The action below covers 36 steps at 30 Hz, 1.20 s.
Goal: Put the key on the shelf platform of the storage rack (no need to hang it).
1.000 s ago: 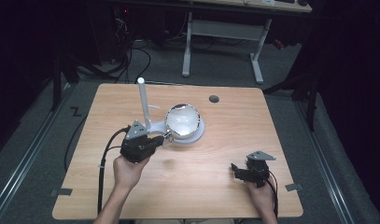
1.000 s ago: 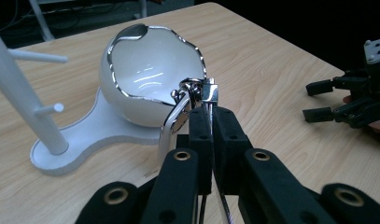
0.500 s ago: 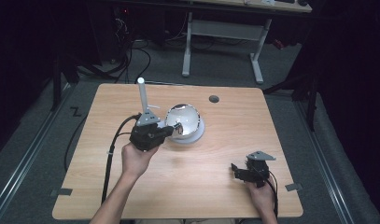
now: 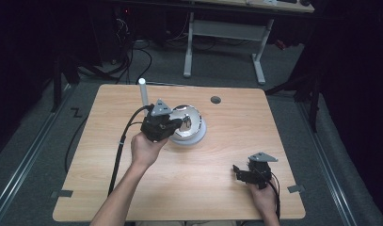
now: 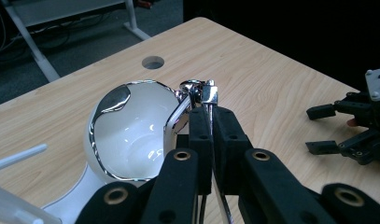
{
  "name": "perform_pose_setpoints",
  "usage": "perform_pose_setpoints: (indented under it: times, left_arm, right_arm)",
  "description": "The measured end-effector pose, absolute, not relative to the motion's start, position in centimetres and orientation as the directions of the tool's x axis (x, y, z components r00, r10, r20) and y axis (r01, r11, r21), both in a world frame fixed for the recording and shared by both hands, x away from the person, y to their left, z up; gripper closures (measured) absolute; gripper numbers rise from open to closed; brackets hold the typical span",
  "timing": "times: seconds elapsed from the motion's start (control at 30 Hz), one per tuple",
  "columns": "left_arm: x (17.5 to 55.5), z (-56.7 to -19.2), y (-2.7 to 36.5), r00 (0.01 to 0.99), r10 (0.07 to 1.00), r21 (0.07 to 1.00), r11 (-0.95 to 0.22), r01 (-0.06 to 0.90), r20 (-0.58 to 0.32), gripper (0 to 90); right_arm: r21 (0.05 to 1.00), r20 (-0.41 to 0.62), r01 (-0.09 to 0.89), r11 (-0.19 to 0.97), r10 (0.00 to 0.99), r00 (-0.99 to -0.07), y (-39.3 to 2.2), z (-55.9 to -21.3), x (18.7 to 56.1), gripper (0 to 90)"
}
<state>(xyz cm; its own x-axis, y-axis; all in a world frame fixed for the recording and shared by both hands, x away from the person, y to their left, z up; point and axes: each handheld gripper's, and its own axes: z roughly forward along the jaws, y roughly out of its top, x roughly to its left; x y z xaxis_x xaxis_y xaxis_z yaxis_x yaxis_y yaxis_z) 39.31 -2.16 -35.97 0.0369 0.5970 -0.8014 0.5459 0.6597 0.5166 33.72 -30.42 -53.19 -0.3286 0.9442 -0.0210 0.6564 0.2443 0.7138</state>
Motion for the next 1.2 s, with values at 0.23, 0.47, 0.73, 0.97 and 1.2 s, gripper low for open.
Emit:
perform_pose_setpoints:
  times: [0.23,0.47,0.73,0.97,1.2]
  left_arm:
    - [41.0,-36.7,-2.5,0.02,0.601,0.512,0.662,0.547,-0.799,87.0]
    - [42.2,-37.5,-3.2,0.002,0.613,0.517,0.665,0.539,-0.79,86.9]
    - [43.1,-38.4,-4.0,-0.003,0.625,0.531,0.666,0.524,-0.781,86.9]
    - [43.7,-39.3,-4.6,-0.027,0.634,0.528,0.667,0.526,-0.773,86.9]
    - [44.6,-40.5,-5.2,-0.042,0.631,0.515,0.668,0.537,-0.774,86.8]
  right_arm:
    - [0.714,-0.021,0.656,0.244,0.944,-0.329,-30.4,-53.2,33.7,22.3]
    - [0.714,-0.021,0.656,0.245,0.944,-0.329,-30.4,-53.2,33.7,22.3]
    - [0.714,-0.02,0.657,0.244,0.944,-0.329,-30.4,-53.2,33.7,22.3]
    - [0.714,-0.021,0.657,0.244,0.944,-0.328,-30.4,-53.2,33.7,22.2]
    - [0.713,-0.019,0.658,0.243,0.944,-0.328,-30.4,-53.2,33.7,22.3]
